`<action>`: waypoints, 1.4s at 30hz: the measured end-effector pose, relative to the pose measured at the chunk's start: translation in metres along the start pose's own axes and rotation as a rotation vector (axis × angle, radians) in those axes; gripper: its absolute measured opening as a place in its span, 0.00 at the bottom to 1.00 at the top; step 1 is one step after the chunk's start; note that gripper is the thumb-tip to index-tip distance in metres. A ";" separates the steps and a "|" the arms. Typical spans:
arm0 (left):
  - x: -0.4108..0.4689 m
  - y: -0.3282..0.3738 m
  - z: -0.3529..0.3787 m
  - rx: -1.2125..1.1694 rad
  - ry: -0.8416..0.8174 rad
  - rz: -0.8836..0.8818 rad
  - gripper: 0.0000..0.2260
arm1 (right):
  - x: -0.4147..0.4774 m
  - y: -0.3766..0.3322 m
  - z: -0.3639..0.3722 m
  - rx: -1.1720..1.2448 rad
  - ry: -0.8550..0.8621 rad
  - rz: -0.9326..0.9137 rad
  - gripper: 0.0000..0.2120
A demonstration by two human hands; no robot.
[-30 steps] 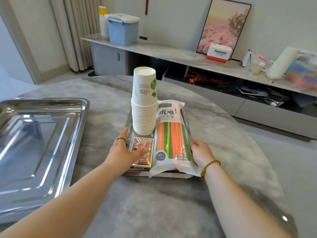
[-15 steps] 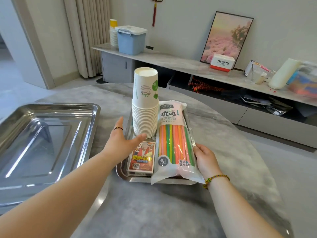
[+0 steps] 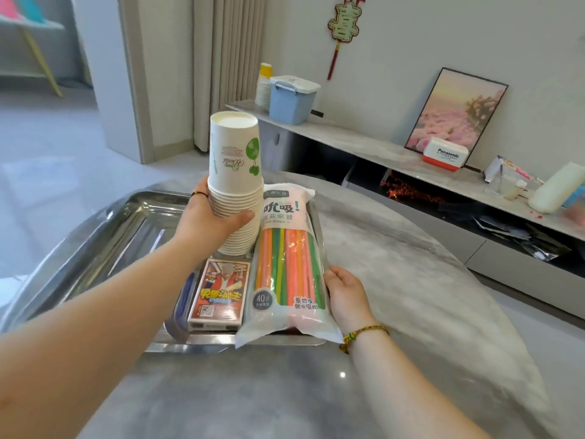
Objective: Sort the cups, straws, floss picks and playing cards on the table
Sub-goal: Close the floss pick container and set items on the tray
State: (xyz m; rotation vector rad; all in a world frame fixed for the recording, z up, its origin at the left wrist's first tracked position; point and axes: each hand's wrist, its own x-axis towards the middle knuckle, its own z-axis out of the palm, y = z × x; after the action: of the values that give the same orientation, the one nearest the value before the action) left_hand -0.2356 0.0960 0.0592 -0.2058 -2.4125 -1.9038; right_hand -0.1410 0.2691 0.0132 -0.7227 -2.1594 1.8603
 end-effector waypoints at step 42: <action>0.028 -0.101 -0.101 0.190 0.091 -0.164 0.32 | -0.012 -0.003 0.153 -1.237 -0.225 -0.259 0.14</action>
State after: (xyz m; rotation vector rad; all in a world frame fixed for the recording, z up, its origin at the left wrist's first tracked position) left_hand -0.2816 -0.0230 -0.0107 0.0893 -2.5975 -1.6852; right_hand -0.2009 0.1297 -0.0107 -0.3247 -3.2327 0.3154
